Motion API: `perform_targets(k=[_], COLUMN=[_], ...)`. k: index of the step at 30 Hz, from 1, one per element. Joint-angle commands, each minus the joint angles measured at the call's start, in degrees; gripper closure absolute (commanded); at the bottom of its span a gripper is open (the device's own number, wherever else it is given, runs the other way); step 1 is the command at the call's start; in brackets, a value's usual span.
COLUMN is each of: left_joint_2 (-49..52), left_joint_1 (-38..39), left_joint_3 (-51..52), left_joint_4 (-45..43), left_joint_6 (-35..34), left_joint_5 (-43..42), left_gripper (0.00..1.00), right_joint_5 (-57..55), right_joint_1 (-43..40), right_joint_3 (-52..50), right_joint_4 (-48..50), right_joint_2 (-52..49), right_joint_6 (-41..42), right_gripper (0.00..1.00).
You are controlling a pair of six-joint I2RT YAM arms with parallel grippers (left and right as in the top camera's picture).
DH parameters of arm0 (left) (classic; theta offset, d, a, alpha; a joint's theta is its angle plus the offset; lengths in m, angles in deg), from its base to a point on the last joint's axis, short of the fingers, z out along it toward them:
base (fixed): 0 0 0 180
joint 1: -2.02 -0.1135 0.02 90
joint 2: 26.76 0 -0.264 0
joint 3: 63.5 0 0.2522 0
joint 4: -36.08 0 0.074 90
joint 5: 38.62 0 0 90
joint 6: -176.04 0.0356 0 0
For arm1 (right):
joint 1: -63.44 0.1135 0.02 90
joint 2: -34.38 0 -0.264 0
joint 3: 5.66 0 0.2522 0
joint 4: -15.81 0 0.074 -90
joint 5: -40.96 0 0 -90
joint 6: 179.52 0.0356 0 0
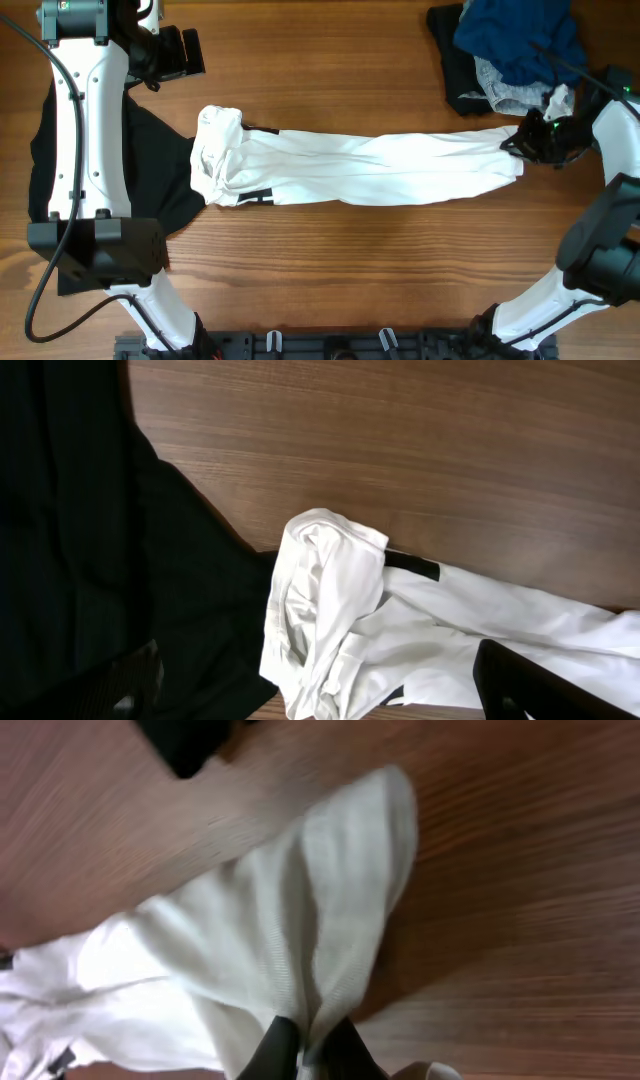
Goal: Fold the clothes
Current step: 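Lift the strip's right end with the right gripper and fold it leftward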
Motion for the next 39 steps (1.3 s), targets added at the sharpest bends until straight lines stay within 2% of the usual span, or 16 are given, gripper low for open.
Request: perform_targets(k=[1, 5, 15, 21, 22, 23, 24, 26, 27, 29, 32, 35, 39], left_joint_2=[0.5, 0.5, 0.5, 0.5, 0.5, 0.5, 0.5, 0.5, 0.5, 0.5, 0.5, 0.7, 1.0], left_joint_1=[-0.3, -0.3, -0.3, -0.3, -0.3, -0.3, -0.3, -0.3, -0.3, -0.3, -0.3, -0.3, -0.3], left_joint_3=[0.3, 0.3, 0.3, 0.3, 0.3, 0.3, 0.3, 0.3, 0.3, 0.3, 0.3, 0.5, 6.7], left_joint_4=[-0.2, -0.2, -0.2, -0.2, -0.2, -0.2, -0.2, -0.2, -0.2, -0.2, 0.3, 2.7, 3.0], left_joint_6=[0.0, 0.0, 0.0, 0.0, 0.0, 0.0, 0.0, 0.0, 0.0, 0.0, 0.0, 0.0, 0.1], left_joint_5=[0.6, 0.6, 0.6, 0.6, 0.6, 0.6, 0.6, 0.6, 0.5, 0.5, 0.5, 0.5, -1.5], left_gripper=[0.0, 0.0, 0.0, 0.0, 0.0, 0.0, 0.0, 0.0, 0.0, 0.0, 0.0, 0.0, 0.0], right_joint_5=[1.8, 1.7, 0.6, -2.4, -2.4, -1.9, -0.7, 4.3, 9.7, 16.5, 17.8, 15.3, 9.1], right_joint_1=[6.0, 16.6, 40.0, 46.3, 47.0, 47.7, 48.3, 49.4, 50.0, 50.5, 49.7, 45.4, 36.5], right_joint_3=[1.4, 1.4, -0.9, -0.9, -0.9, -0.9, -0.9, -0.9, -0.9, -0.8, 0.0, 0.3, 0.3], right_joint_4=[-1.7, -0.9, 14.5, 16.6, 17.0, 17.6, 18.3, 19.8, 21.2, 22.8, 22.4, 20.1, 12.8], right_joint_2=[3.9, 4.0, 2.9, 2.8, 2.8, 2.8, 2.8, 2.8, 2.8, 2.8, 3.0, 4.6, 5.4], right_joint_6=[-1.8, 0.2, 13.9, 17.9, 18.0, 18.2, 17.9, 15.5, 12.5, 8.9, 8.8, 10.2, 9.2], right_gripper=[0.96, 0.96, 0.96, 0.96, 0.92, 0.8, 0.62, 0.48, 0.44, 0.43, 0.43, 0.42, 0.34])
